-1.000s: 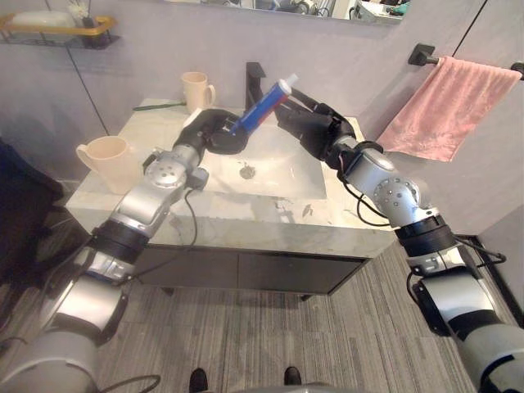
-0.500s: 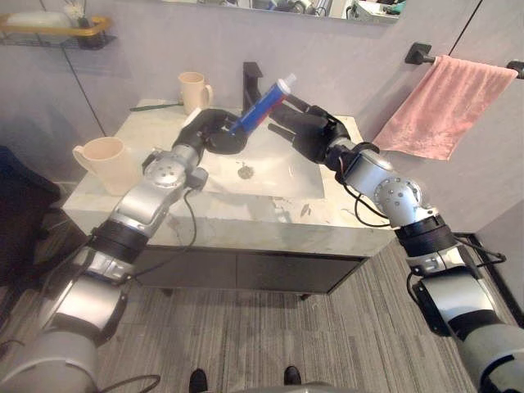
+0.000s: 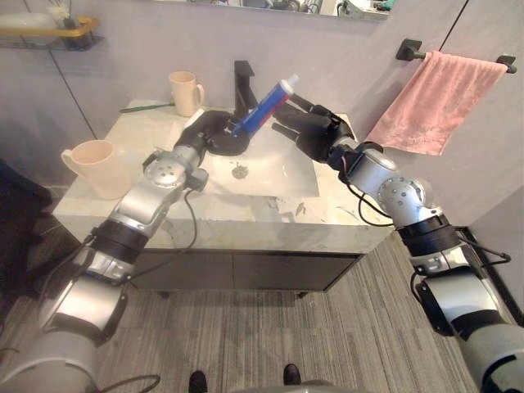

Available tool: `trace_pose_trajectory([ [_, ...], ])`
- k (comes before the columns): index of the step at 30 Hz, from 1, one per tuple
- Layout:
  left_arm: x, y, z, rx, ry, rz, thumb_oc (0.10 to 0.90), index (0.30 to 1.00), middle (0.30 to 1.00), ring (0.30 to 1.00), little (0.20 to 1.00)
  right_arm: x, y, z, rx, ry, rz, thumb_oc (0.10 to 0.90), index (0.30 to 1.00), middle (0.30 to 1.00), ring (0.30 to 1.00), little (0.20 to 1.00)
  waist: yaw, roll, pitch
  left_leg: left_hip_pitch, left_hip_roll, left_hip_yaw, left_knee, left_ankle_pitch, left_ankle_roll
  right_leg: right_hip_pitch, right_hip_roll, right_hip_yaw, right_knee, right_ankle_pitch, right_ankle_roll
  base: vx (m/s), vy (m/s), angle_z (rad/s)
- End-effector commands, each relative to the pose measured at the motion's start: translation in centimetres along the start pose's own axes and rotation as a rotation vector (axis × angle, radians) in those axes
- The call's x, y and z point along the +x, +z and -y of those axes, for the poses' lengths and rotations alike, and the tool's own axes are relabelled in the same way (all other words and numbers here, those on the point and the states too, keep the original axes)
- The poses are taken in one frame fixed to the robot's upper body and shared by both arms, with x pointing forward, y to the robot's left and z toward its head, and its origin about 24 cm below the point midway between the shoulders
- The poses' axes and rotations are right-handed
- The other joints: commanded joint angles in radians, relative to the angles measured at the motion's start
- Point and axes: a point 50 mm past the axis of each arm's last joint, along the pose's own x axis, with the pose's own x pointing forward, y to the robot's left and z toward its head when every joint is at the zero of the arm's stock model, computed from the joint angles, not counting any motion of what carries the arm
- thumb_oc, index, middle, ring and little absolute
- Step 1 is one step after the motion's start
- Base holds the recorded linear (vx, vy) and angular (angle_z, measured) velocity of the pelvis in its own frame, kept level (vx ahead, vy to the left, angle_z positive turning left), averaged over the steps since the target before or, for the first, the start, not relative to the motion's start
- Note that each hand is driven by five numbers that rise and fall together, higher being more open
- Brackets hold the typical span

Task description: Organize the bathroom.

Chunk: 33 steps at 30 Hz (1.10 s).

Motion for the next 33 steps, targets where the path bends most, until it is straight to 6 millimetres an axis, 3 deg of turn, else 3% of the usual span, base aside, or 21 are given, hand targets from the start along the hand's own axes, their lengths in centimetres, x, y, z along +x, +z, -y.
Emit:
trace_pose_trajectory([
  [1,1.6,3.9,1.0,0.048,-0.098,0.121,0.400,0.300,0.300,0.300,0.300,0.3,7.8,-3.6,-0.046,0.134,0.323,0.800,0.900,0.900,0.900,0.900,0.033,0.060,-0.207,0.047,0.081,0.040,-0.001,-0.026,0.008,-0.015,-0.015,0.025,-0.008,-0.027,0.031,0.00,0.000,0.00],
  [14,1.9,2.3,0.3,0.082,-0.115,0.007,0.400,0.300,0.300,0.300,0.300,0.1,9.1,-3.3,-0.052,0.132,0.367,0.800,0.900,0.900,0.900,0.900,0.039,0.062,-0.211,0.046,0.079,0.037,-0.001,-0.025,0.009,-0.014,-0.015,0.019,-0.008,-0.027,0.033,0.00,0.000,0.00],
  [24,2.0,2.2,-0.3,0.087,-0.098,-0.015,0.400,0.300,0.300,0.300,0.300,0.0,8.3,-3.1,0.001,0.163,0.312,0.800,0.900,0.900,0.900,0.900,0.038,0.062,-0.213,0.045,0.076,0.035,-0.001,-0.027,0.010,-0.015,-0.014,0.015,-0.008,-0.027,0.033,0.00,0.000,0.00],
  [33,1.4,4.2,-1.9,0.028,0.061,0.143,0.400,0.300,0.300,0.300,0.300,0.0,6.7,-0.6,-0.156,0.069,0.213,0.800,0.900,0.900,0.900,0.900,0.032,0.053,-0.213,0.046,0.079,0.040,-0.001,-0.028,0.007,-0.016,-0.015,0.014,-0.008,-0.025,0.032,0.00,0.000,0.00],
])
